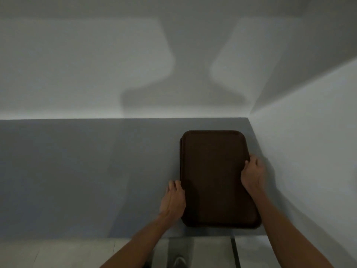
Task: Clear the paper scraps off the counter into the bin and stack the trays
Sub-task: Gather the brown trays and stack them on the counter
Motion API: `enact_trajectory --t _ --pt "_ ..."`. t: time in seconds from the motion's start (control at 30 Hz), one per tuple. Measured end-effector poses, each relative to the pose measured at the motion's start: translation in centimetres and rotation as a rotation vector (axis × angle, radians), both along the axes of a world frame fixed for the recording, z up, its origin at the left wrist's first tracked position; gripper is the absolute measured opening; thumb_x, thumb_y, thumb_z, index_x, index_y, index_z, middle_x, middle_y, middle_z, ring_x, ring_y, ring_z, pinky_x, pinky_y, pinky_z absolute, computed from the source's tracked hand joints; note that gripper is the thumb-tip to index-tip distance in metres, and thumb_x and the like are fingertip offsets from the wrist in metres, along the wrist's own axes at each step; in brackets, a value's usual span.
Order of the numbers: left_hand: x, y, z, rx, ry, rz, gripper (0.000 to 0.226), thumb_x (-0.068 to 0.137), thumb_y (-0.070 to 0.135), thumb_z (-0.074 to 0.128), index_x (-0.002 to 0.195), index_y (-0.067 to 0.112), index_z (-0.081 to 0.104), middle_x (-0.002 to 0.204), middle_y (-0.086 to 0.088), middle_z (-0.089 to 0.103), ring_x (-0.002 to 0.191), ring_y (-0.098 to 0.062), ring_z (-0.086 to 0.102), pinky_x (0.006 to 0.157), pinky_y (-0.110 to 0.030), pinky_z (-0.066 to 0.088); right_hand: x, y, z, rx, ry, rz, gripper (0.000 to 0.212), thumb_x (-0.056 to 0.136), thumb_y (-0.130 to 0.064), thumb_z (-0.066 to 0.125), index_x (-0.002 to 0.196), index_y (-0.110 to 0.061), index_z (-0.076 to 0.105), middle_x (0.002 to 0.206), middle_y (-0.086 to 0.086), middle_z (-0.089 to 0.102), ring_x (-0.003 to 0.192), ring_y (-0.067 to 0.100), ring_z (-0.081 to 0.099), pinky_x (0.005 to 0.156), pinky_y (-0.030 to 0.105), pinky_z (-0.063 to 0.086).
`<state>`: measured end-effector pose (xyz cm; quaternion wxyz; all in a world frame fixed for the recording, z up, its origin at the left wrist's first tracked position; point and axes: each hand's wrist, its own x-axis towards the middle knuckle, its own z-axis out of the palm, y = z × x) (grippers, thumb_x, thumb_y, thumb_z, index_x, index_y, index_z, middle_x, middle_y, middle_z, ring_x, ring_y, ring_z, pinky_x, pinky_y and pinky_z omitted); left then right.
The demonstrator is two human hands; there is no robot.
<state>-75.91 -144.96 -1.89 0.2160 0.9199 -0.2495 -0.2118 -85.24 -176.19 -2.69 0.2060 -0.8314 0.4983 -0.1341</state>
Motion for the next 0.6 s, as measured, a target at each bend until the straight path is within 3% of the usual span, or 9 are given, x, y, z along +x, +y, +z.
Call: enact_trajectory --t 0.1,0.2,0.27,0.33,0.43,0.6 --pt "0.1 -0.4 -0.8 -0.017 0.125 0.112 0.032 0.105 0.011 0.041 0.136 0.005 0.041 0.136 -0.016 0.048 0.119 -0.035 0.056 0.094 -0.04 0.049 1.5 -0.2 -1.2 0.039 0.028 0.027 0.036 0.109 -0.01 0.047 0.143 -0.002 0.047 0.136 0.029 0.05 0.113 0.045 0.056 0.097 0.053 0.047" --pt "0.2 -0.9 -1.1 0.065 0.109 0.025 0.061 0.106 0.012 0.041 0.16 0.005 0.014 0.147 -0.02 0.048 0.125 -0.035 0.058 0.105 -0.044 0.047 1.4 0.2 -2.8 0.102 0.082 0.025 0.042 0.109 -0.009 0.042 0.151 -0.01 0.038 0.144 0.027 0.047 0.121 0.045 0.054 0.1 0.055 0.046" --pt "0.2 -1.1 -1.1 0.114 0.107 -0.032 0.07 0.108 0.013 0.038 0.164 0.008 -0.002 0.156 -0.022 0.038 0.133 -0.037 0.051 0.11 -0.044 0.041 0.7 0.8 -4.1 0.052 0.201 0.078 0.066 0.104 -0.005 0.047 0.165 -0.01 0.02 0.158 0.026 0.039 0.138 0.046 0.047 0.112 0.058 0.041" --pt "0.2 -1.0 -1.1 0.125 0.103 -0.05 0.069 0.109 0.014 0.036 0.164 0.01 -0.006 0.156 -0.02 0.036 0.133 -0.036 0.051 0.109 -0.044 0.041 0.5 0.9 -4.8 0.028 0.284 0.12 0.087 0.1 0.0 0.054 0.168 -0.009 0.002 0.165 0.026 0.029 0.146 0.046 0.038 0.119 0.057 0.036" --pt "0.7 -0.5 -1.0 0.097 0.124 -0.055 0.066 0.111 0.023 0.035 0.165 0.015 -0.001 0.153 -0.017 0.04 0.13 -0.035 0.052 0.106 -0.046 0.043 1.2 0.8 -4.0 0.029 0.328 0.121 0.087 0.101 -0.008 0.055 0.167 -0.007 -0.002 0.166 0.028 0.028 0.148 0.047 0.036 0.121 0.059 0.033" --pt "3.7 3.9 0.6 -0.019 0.082 -0.022 0.047 0.108 0.043 0.038 0.149 0.02 0.038 0.141 -0.012 0.051 0.125 -0.038 0.056 0.099 -0.05 0.05 5.4 6.8 0.6 -0.054 0.185 0.158 0.068 0.111 -0.032 0.039 0.168 -0.009 0.01 0.173 0.017 0.021 0.16 0.036 0.018 0.128 0.055 0.022"
